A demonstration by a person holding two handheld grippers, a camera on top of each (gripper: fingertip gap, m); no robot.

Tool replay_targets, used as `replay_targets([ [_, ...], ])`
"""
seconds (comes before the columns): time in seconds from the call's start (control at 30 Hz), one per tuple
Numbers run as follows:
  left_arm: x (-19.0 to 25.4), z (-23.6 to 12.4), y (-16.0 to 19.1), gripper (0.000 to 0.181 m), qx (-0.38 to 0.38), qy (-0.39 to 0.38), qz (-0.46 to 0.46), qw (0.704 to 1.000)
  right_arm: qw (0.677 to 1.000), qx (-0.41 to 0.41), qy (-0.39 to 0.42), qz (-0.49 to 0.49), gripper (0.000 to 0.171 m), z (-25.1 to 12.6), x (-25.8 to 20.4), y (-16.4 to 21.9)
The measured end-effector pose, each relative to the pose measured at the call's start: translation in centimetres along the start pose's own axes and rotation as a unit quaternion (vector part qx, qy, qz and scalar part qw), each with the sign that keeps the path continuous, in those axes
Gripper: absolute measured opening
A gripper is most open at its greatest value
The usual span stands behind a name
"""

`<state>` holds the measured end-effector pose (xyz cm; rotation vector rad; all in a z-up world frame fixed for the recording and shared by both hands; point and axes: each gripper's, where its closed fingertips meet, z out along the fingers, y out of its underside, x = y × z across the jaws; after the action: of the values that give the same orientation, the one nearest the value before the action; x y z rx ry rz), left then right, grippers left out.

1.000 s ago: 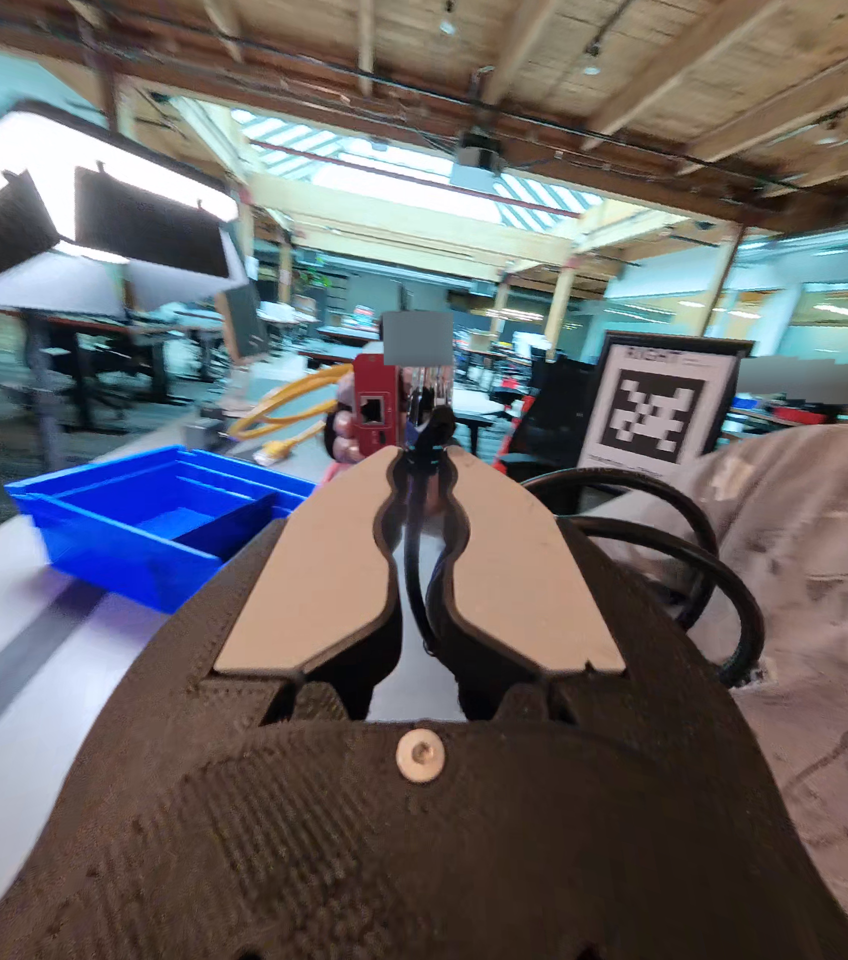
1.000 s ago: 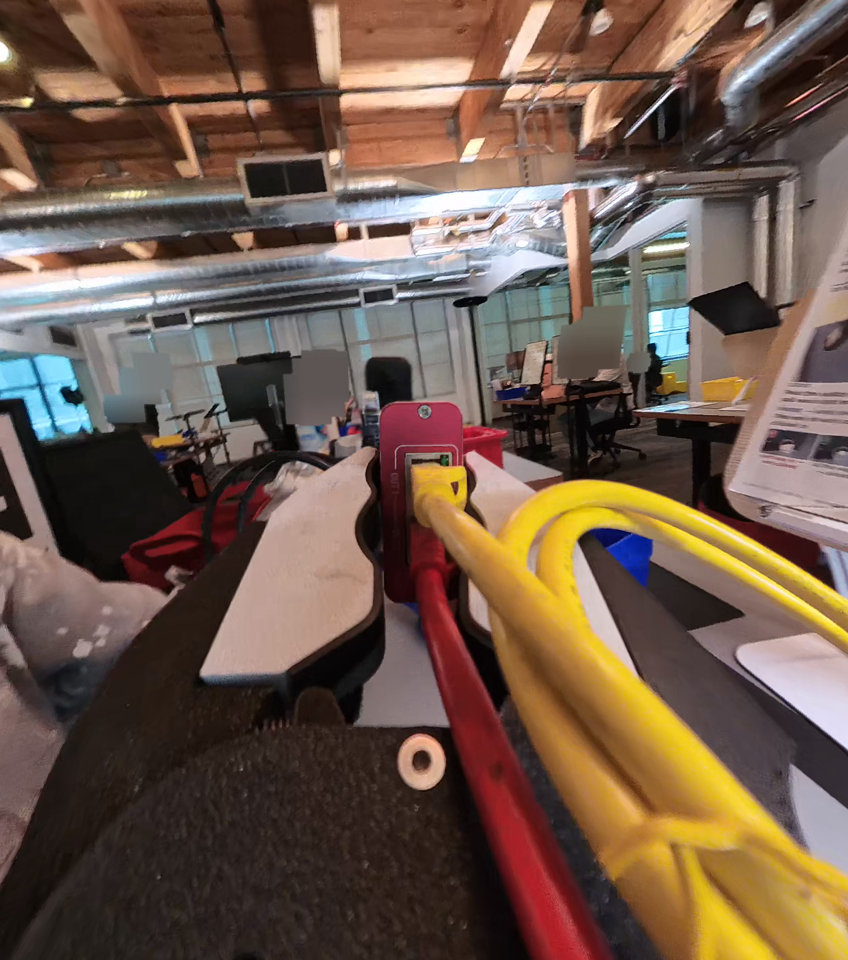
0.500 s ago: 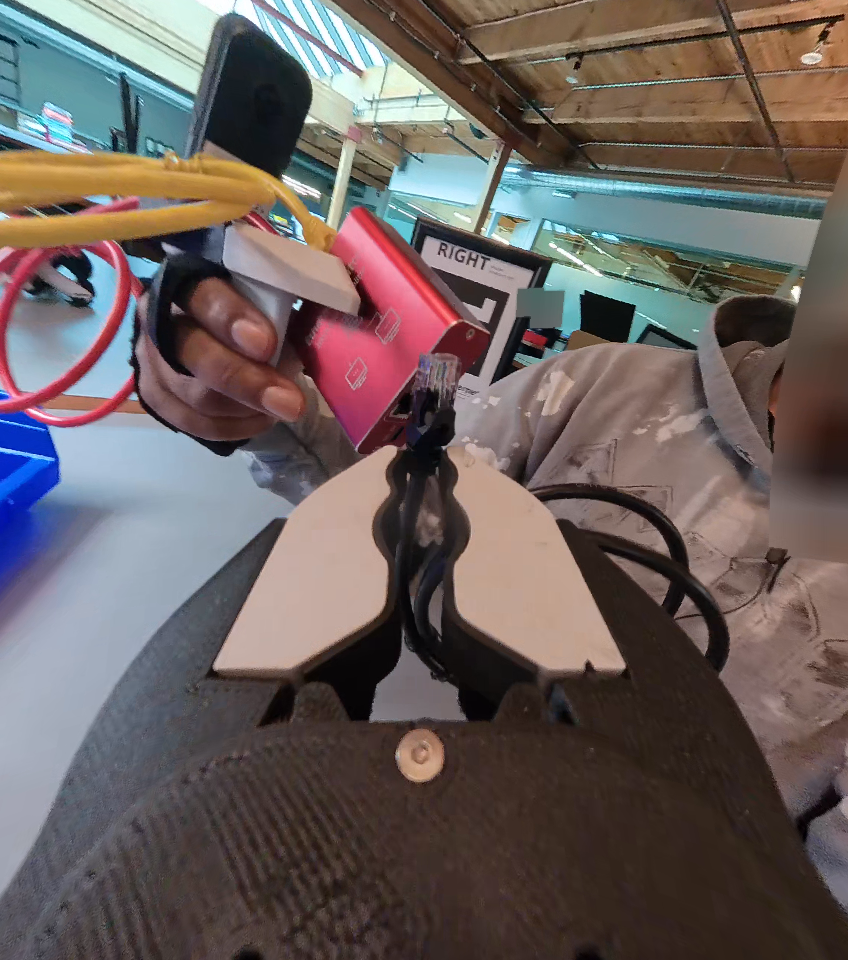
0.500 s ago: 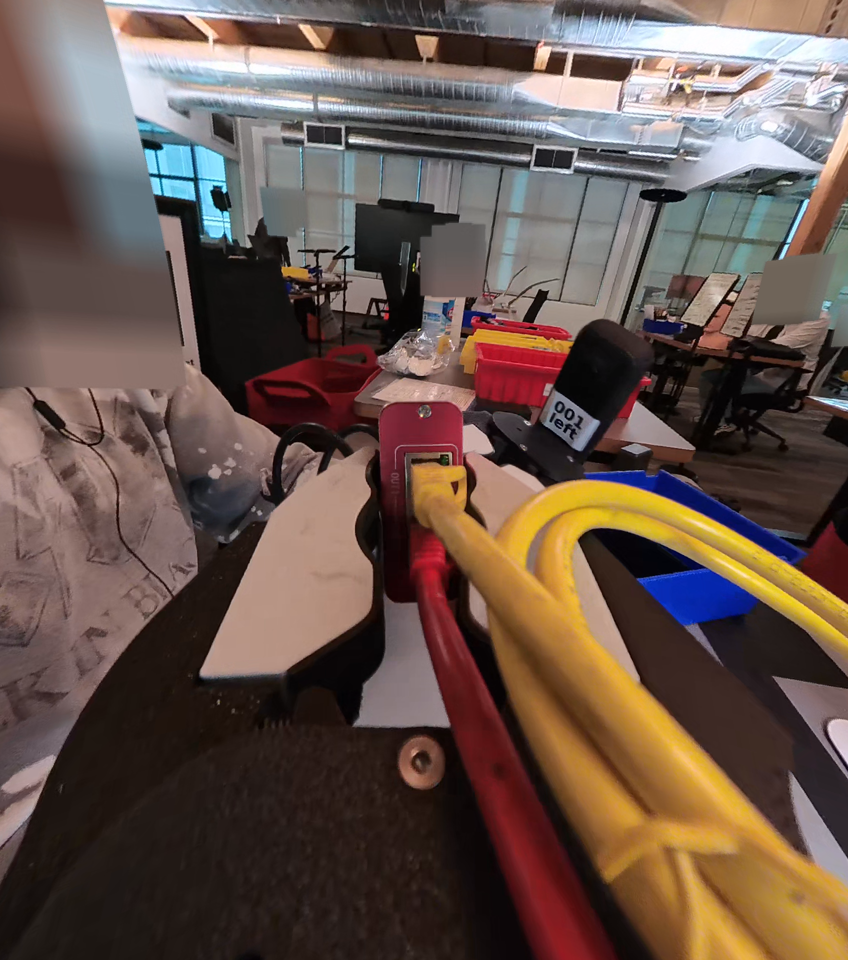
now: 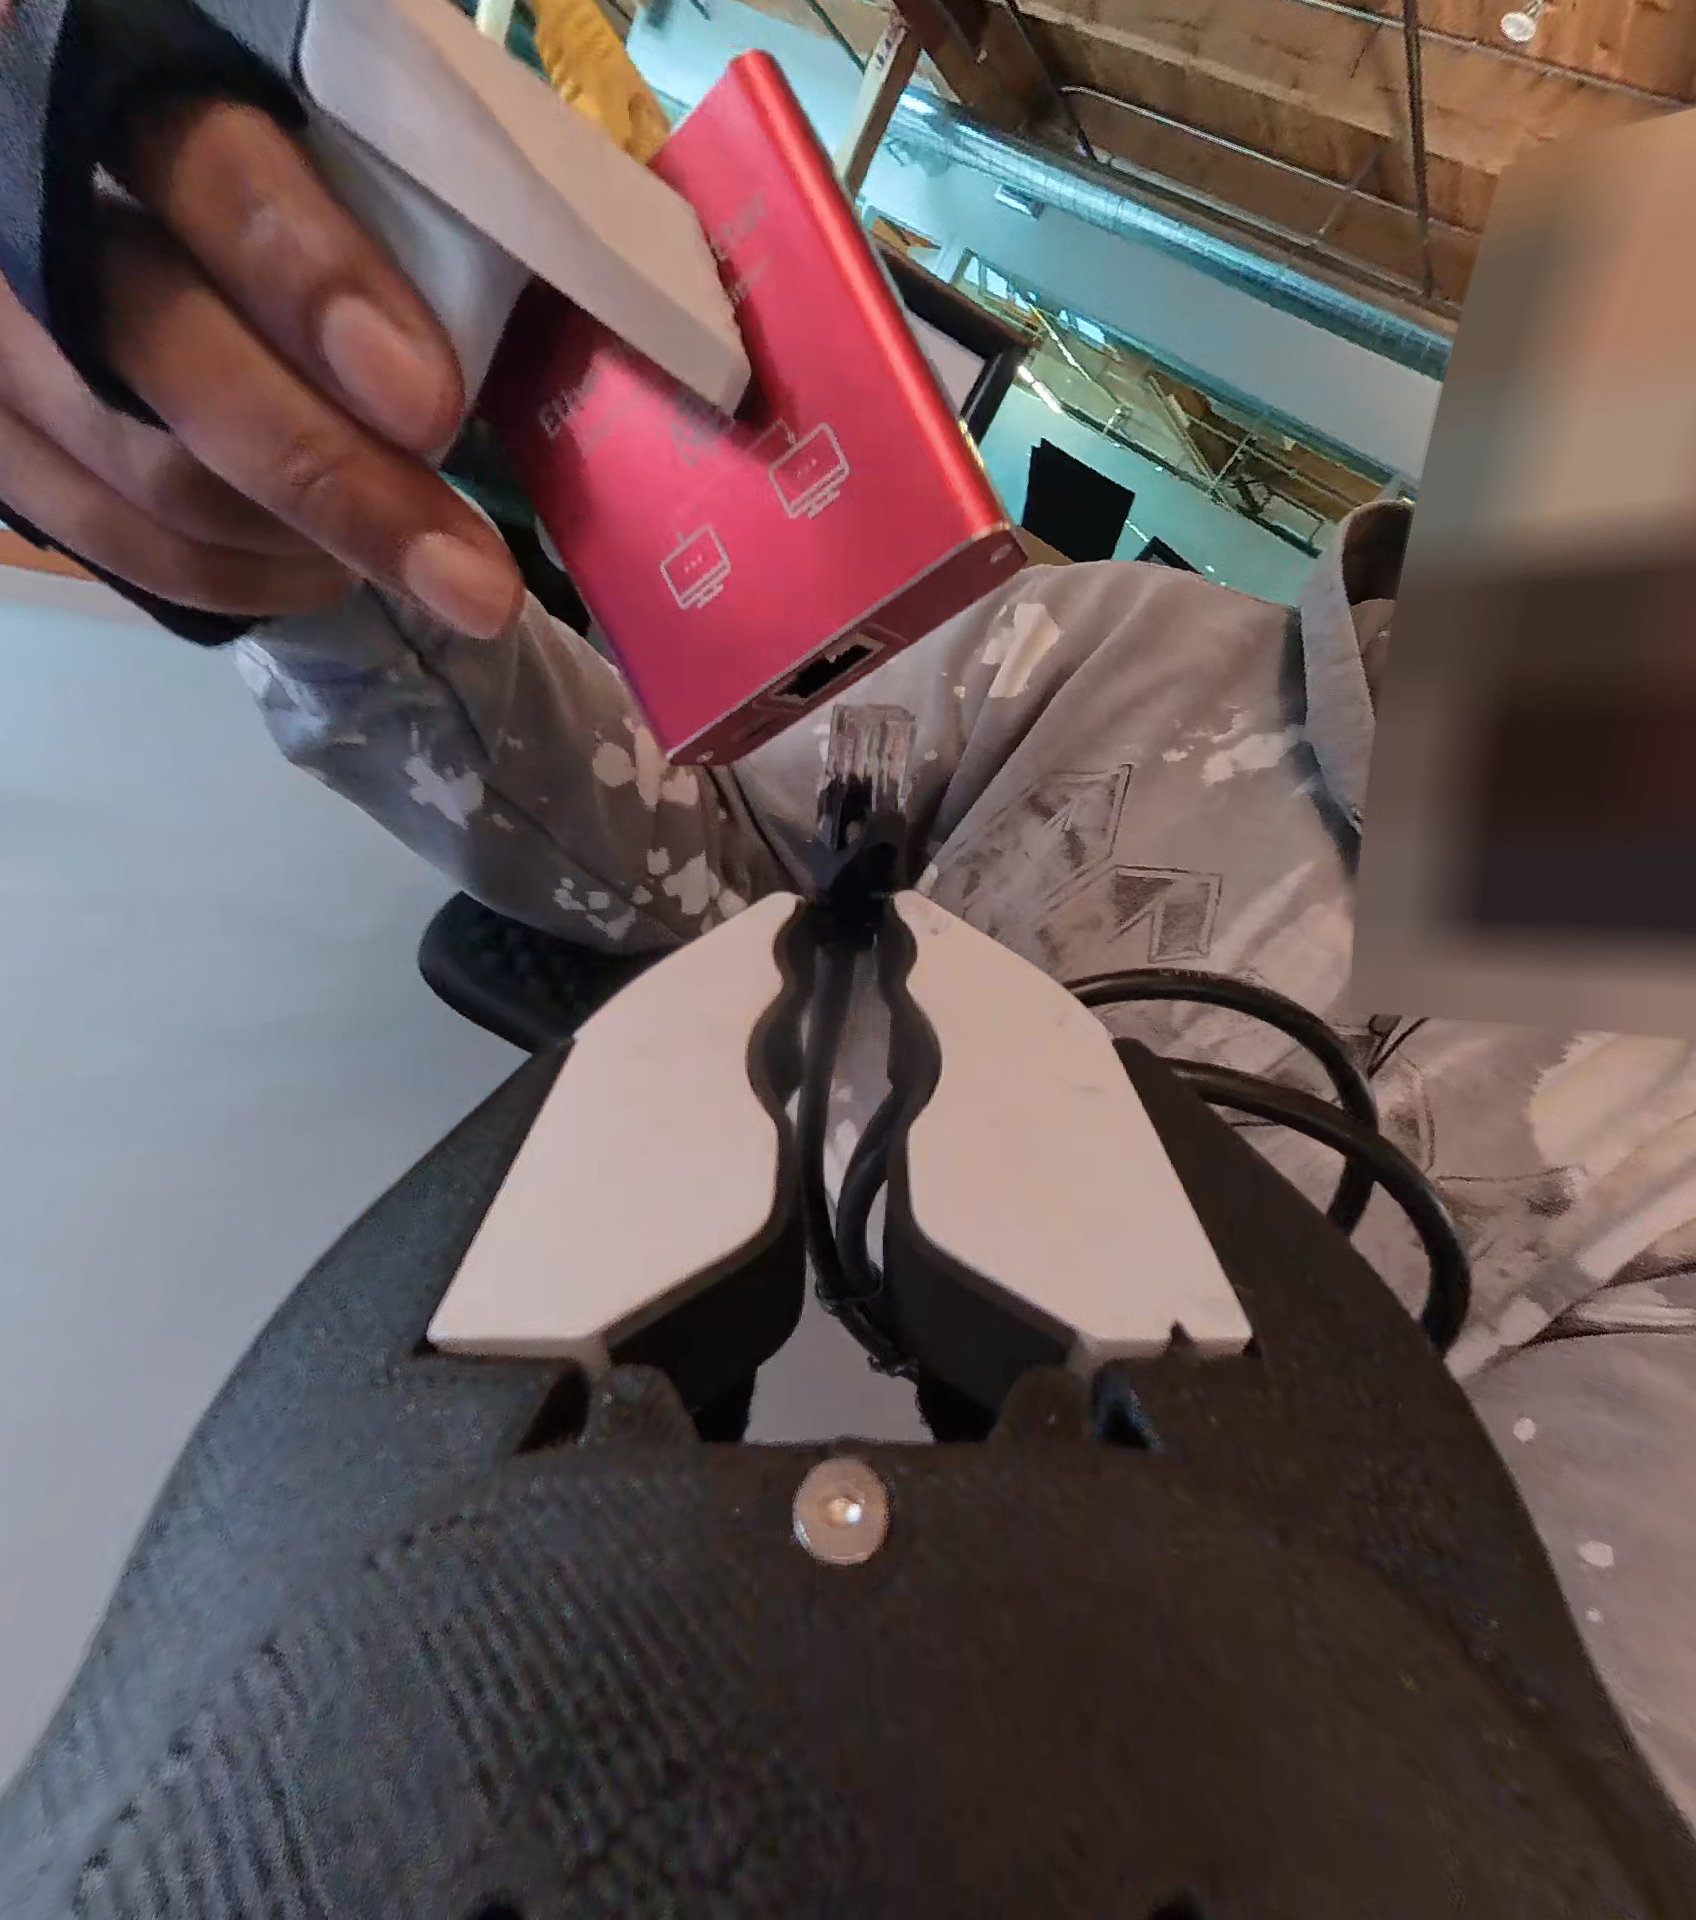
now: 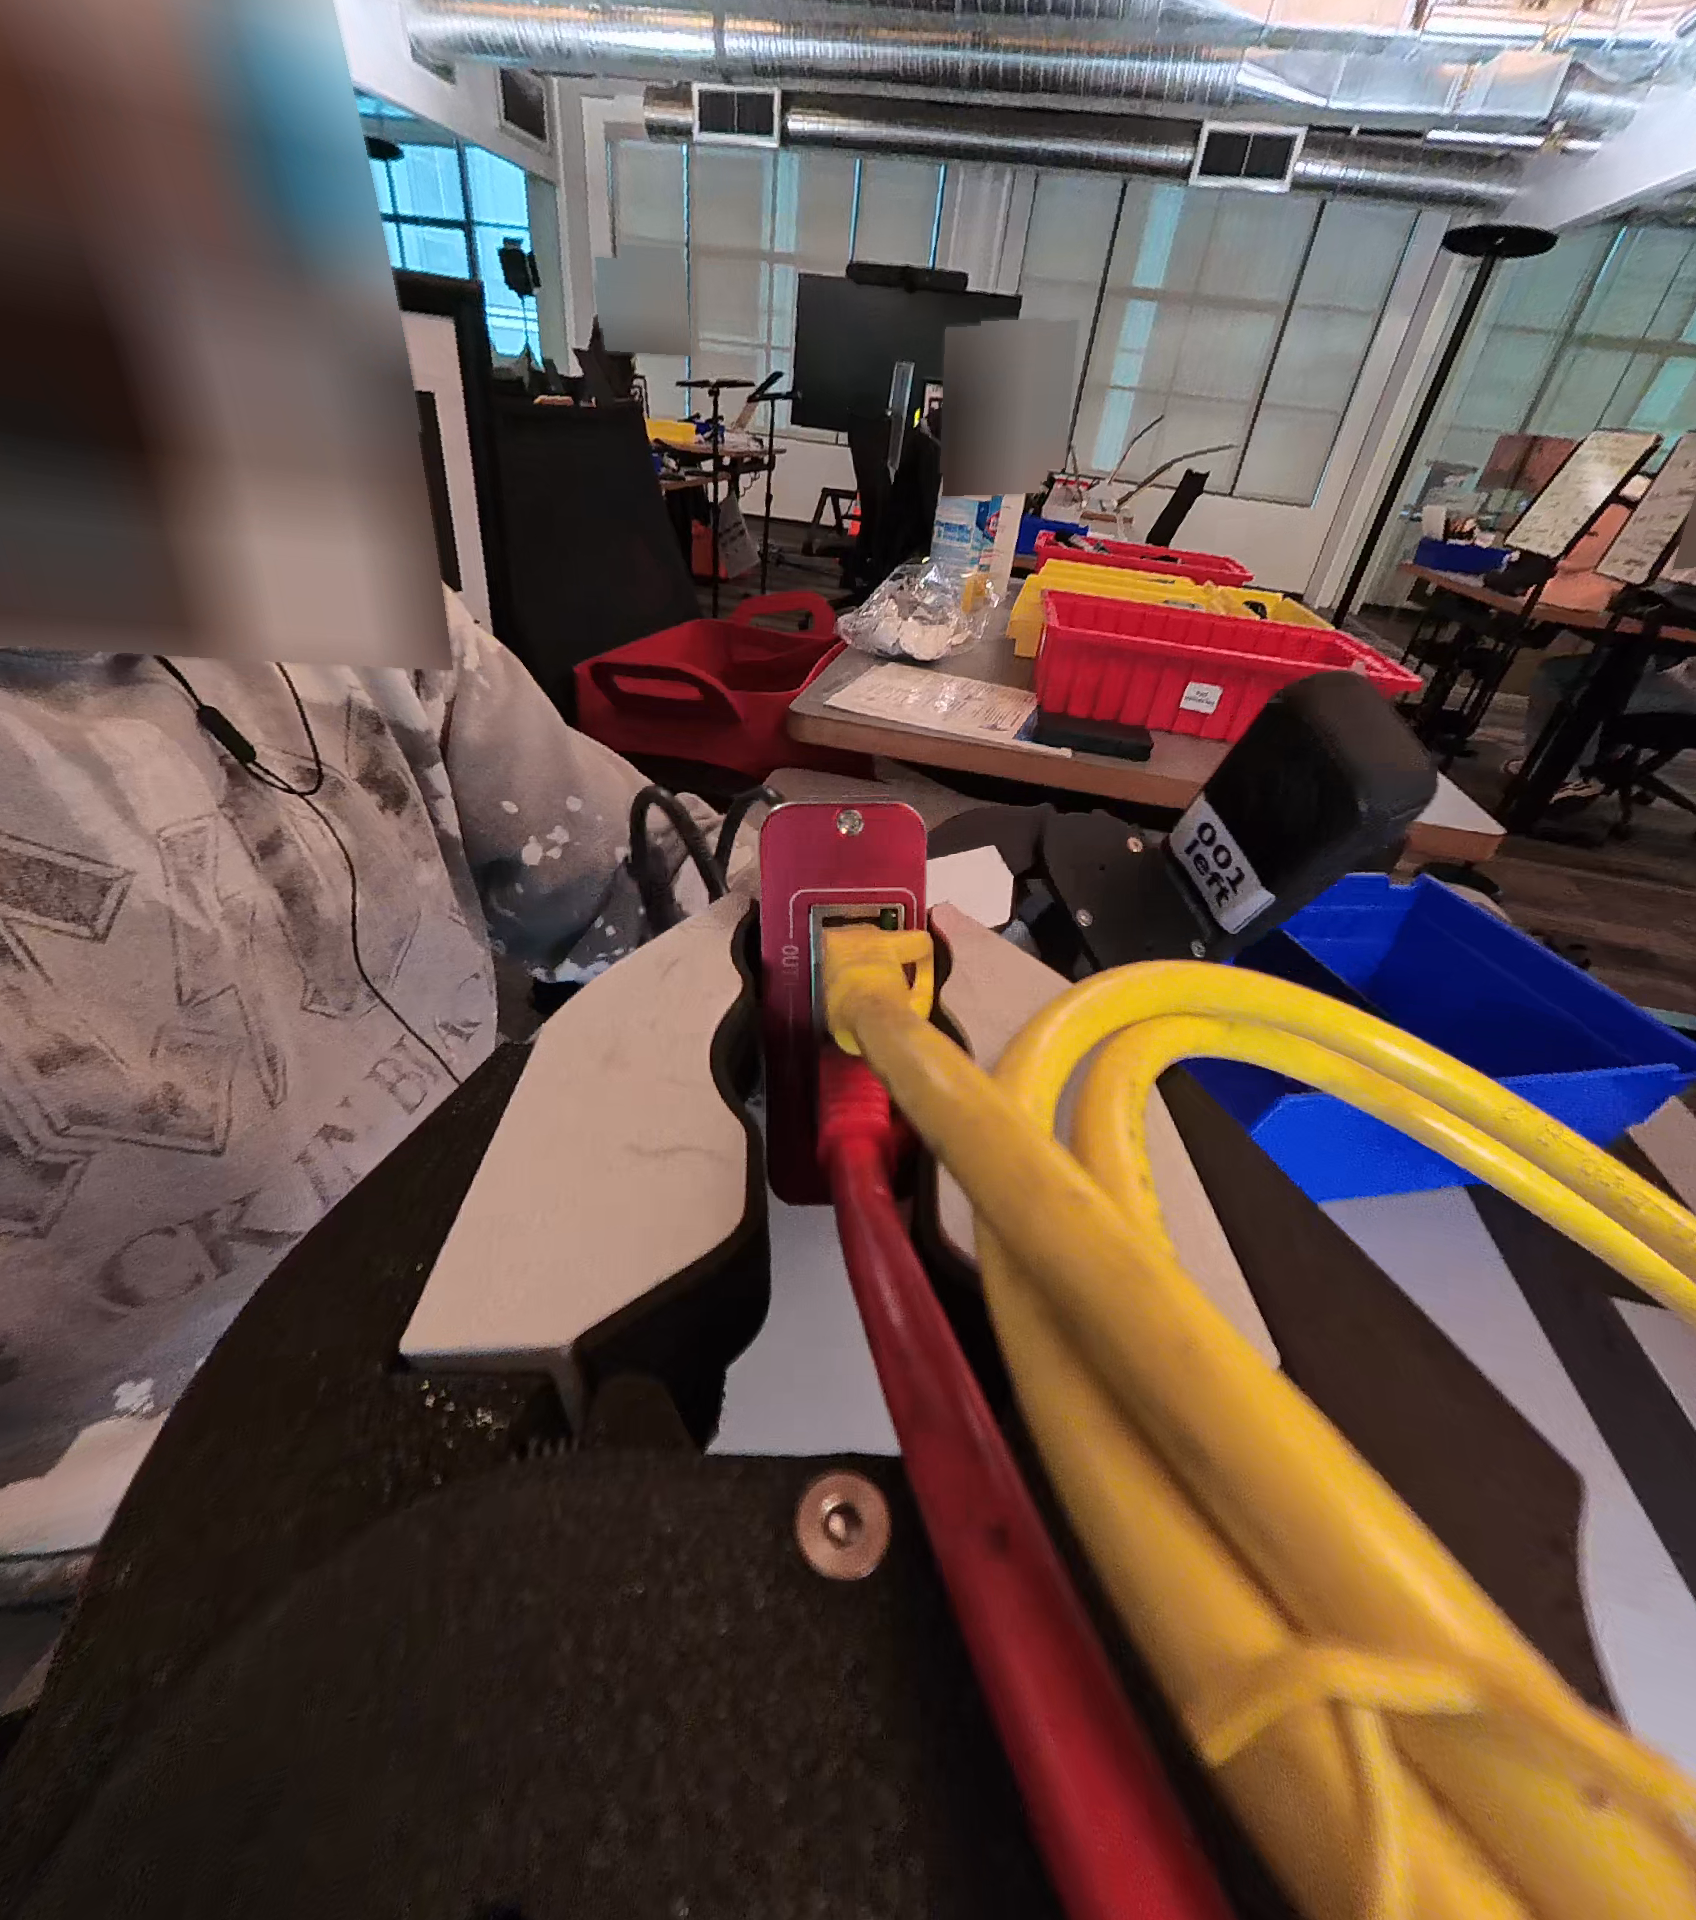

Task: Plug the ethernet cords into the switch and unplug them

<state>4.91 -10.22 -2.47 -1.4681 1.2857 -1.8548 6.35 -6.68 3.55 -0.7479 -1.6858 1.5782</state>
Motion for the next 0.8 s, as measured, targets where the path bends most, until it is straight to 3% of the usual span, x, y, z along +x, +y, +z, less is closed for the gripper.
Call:
replay_targets([
  [0.4,-0.1,0.5,0.9,0.012,-0.019,0.026,-0.066,0.997,0.999,-0.014,-0.041,0.016,0.026,0.2,-0.8,1.2],
  [0.8,0.8,5.0,2.3,0.012,-0.001,0.211,-0.142,0.967,0.988,-0.051,-0.143,0.001,0.027,-0.6,-4.5,1.8],
])
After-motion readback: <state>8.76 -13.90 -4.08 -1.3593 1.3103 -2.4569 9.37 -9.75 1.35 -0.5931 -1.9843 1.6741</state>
